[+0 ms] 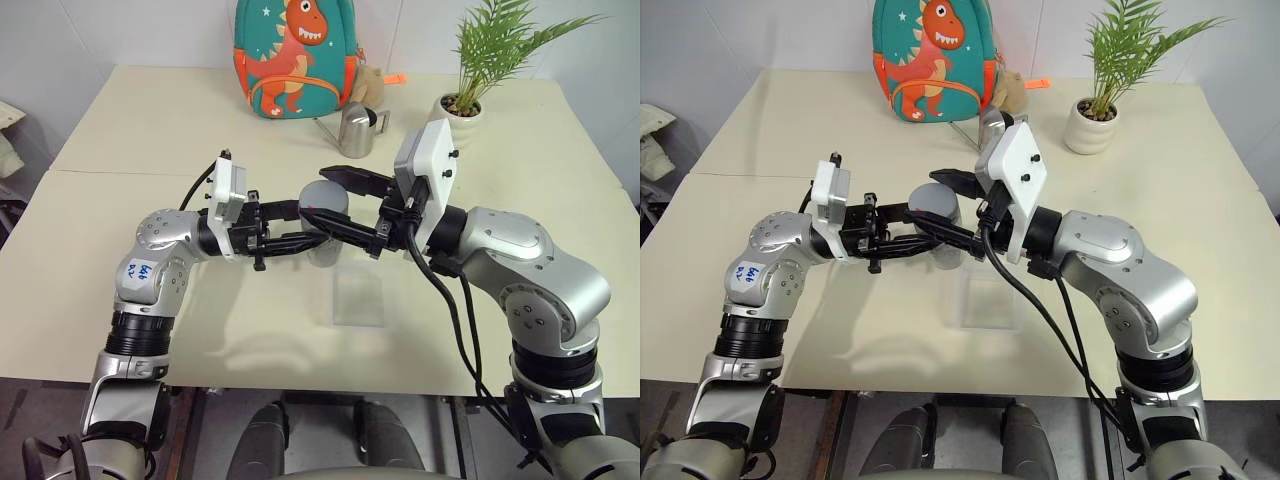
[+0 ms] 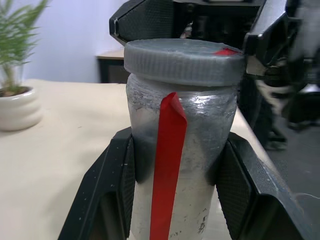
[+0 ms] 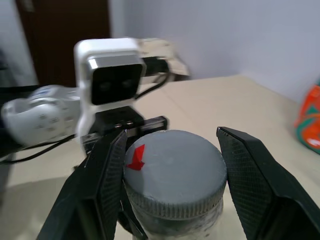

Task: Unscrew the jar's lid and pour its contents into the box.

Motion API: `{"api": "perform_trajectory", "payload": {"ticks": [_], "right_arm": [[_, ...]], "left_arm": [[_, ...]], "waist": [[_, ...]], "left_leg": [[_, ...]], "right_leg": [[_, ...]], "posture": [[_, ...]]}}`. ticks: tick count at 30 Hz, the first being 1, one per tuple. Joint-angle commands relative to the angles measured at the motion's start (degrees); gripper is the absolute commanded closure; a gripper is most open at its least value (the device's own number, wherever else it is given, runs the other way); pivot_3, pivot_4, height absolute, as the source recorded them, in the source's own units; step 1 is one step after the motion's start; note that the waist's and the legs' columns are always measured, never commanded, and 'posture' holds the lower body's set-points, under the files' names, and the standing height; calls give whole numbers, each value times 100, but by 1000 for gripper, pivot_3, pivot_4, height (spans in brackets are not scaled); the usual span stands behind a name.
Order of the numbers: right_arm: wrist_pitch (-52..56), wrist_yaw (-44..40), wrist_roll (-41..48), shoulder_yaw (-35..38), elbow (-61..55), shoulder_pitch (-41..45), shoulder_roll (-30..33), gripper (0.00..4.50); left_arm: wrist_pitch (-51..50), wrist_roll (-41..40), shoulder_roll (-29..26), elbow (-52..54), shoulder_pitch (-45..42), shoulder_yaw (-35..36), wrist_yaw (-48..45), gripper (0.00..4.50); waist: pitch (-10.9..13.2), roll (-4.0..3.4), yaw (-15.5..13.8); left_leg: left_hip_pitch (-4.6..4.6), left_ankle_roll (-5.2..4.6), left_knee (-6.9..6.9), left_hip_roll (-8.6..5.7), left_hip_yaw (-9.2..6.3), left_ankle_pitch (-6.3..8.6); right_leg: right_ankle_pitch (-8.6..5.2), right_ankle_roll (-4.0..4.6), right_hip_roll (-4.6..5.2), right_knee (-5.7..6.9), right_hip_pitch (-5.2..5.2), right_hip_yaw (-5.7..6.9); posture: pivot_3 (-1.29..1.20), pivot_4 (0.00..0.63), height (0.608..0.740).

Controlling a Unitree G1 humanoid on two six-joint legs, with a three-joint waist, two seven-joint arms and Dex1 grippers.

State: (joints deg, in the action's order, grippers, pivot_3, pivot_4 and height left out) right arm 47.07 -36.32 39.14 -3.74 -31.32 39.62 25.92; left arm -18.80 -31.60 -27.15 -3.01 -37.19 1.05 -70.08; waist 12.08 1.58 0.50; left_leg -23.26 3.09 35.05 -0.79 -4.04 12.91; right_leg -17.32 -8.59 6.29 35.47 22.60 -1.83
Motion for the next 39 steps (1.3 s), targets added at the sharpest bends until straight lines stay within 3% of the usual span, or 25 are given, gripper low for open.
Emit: {"api": "perform_trajectory", "payload": {"ticks": [1, 11, 17, 39], "right_arm": [[-121, -834, 532, -164, -152, 171, 60, 1990], [-335, -1330, 334, -246, 191, 301, 190, 1990], [-335, -1132, 197, -235, 246, 347, 126, 41], [-113, -382, 55, -435, 225, 577, -294, 41]], "left_arm": [[-52, -156, -126, -79, -114, 112, -183, 2654], [96, -74, -288, -283, -212, 130, -667, 2654], [67, -161, -332, -165, -208, 107, -751, 2654], [182, -115, -251, -31, -244, -45, -936, 2654]], "waist": [[0, 0, 1], [0, 0, -2], [0, 0, -3], [0, -1, -4]], "left_leg": [[0, 0, 0, 1, 0, 0], [-1, 0, -1, 2, 0, 1], [-1, 0, -2, 3, 0, 2], [-2, 1, -2, 4, 0, 2]], "right_leg": [[0, 1, 0, 0, 0, 0], [-1, 1, -1, -4, 0, 0], [-1, 2, -1, -5, 1, 0], [-2, 3, -1, -4, 3, 0]], "posture": [[0, 150, 740], [0, 150, 740], [0, 150, 740], [0, 150, 740]]}}
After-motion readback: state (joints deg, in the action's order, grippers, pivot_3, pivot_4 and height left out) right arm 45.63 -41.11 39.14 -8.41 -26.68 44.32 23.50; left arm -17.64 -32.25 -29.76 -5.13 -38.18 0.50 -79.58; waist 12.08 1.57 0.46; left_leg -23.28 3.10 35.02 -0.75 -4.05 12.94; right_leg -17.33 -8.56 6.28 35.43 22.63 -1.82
